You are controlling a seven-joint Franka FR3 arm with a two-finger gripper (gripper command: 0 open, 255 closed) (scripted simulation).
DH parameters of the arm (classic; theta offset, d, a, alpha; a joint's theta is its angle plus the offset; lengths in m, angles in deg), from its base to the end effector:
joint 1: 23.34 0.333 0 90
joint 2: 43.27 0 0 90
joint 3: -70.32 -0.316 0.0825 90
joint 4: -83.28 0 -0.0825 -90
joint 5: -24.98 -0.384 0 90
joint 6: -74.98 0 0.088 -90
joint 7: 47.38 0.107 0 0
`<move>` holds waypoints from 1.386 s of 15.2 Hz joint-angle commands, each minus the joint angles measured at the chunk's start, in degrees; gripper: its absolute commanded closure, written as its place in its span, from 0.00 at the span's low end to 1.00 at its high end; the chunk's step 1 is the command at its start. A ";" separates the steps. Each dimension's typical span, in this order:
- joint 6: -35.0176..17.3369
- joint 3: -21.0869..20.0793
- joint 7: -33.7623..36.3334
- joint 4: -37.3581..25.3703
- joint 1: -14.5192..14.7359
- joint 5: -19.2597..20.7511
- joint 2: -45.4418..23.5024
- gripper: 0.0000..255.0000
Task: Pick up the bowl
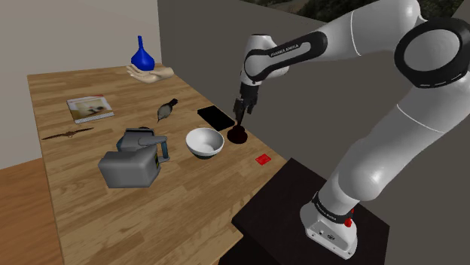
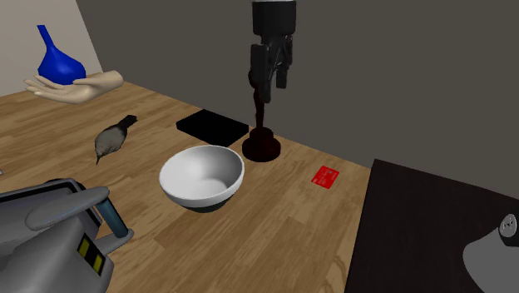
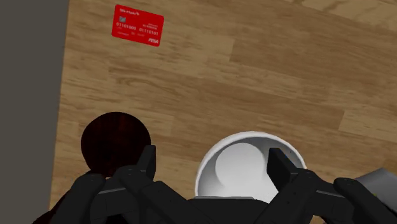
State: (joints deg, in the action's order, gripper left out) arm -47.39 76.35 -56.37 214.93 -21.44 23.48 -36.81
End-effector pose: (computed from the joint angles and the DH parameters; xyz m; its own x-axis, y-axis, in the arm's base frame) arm 0.4892 -0.0346 0.3909 0.9964 0.0720 -0.0443 0.0702 -0.9967 -0.0406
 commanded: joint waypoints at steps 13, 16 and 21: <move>-6.65 -1.75 -7.56 -23.78 -0.98 -8.11 -32.69 0.00; -7.80 -1.88 -7.77 -23.67 -1.07 -8.30 -33.75 0.00; -10.91 -2.20 -8.36 -23.52 -1.24 -8.86 -36.73 0.00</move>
State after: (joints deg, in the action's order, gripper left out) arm -57.56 74.25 -64.63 191.47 -22.67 14.77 -72.75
